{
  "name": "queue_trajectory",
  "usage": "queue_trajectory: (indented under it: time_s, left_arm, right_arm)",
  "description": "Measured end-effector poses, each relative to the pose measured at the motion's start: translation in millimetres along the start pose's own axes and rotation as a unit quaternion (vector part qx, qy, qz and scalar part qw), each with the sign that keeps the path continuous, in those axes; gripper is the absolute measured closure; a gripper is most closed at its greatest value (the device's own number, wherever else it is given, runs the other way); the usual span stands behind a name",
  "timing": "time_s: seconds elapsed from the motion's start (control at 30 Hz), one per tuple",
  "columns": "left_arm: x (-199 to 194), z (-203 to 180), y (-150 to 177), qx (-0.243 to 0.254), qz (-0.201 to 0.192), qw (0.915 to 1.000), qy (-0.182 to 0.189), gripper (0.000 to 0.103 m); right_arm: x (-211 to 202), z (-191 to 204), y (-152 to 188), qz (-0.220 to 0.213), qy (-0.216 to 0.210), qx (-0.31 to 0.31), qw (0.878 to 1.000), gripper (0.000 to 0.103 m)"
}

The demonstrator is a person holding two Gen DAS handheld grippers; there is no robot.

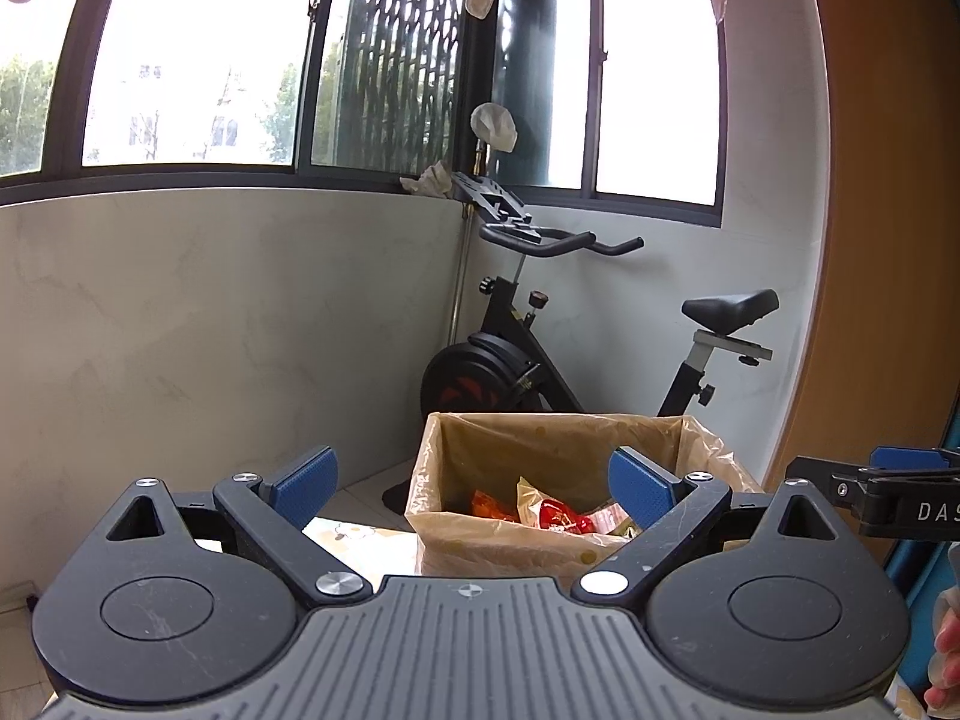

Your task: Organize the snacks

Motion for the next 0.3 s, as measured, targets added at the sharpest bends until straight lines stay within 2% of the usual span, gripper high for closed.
queue_trajectory:
  time_s: [0.3]
  left_arm:
    - [3.5,1.3,3.4,-0.003,0.005,1.0000,0.006,0.005]
  right_arm:
    - [0.9,-0.2,2.9,0.005,0.000,-0.001,1.000,0.000]
Point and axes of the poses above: each gripper's, at about its wrist camera, not at the fingertips, and x roughly the way its jaws point, z to its left, y to its underside, the point moved 3 cm from there along x, roughly the way its jaws point, and after that the axes turned 2 degrees about -y, right-handed, at the moved point
